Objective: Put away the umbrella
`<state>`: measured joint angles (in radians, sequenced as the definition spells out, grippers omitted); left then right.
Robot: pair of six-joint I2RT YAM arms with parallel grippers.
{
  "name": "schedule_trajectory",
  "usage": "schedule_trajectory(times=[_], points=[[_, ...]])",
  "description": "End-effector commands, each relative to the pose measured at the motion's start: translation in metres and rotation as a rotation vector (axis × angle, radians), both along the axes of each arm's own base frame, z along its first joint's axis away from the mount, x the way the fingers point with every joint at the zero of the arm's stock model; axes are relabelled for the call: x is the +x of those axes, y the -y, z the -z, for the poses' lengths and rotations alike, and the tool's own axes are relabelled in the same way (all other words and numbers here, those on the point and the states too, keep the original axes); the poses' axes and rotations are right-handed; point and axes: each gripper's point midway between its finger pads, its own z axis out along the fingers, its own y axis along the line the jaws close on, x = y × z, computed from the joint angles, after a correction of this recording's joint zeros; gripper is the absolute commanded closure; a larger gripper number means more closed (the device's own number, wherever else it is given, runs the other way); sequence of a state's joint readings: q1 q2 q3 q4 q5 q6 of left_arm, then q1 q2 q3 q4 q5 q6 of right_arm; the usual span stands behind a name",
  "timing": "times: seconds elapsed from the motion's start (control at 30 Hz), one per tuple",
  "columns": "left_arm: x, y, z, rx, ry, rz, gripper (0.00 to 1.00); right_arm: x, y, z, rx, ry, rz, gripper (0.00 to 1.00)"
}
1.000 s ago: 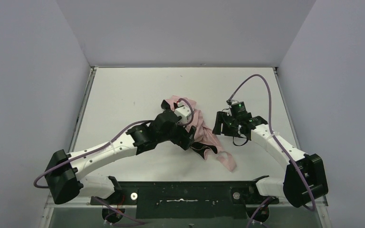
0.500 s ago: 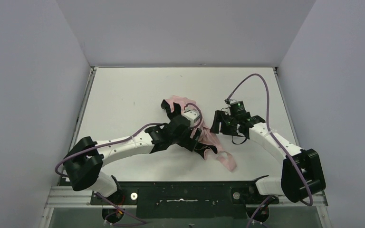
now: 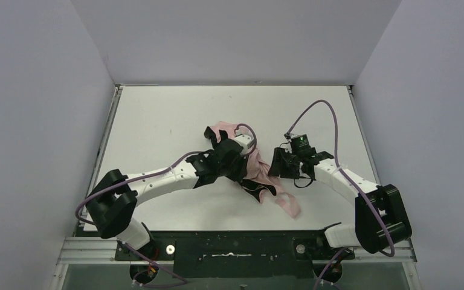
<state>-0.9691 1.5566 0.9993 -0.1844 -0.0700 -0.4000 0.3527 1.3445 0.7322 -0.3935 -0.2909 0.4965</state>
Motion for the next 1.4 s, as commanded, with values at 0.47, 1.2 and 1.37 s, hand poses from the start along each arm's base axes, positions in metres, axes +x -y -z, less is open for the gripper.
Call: schedule_trajectory(times=[0.47,1.2,1.37], points=[[0.08,0.012,-0.158,-0.401,0.187,-0.043,1.0,0.006,0.006,0.019,-0.03,0.005,0.018,0.62],[0.161,0.011,-0.163,-0.345,0.272,-0.2,1.0,-0.01,-0.002,-0.029,0.053,0.091,-0.063,0.38],[0.163,0.007,-0.186,-0.389,0.308,-0.208,1.0,-0.003,-0.013,-0.036,0.108,0.129,-0.09,0.38]])
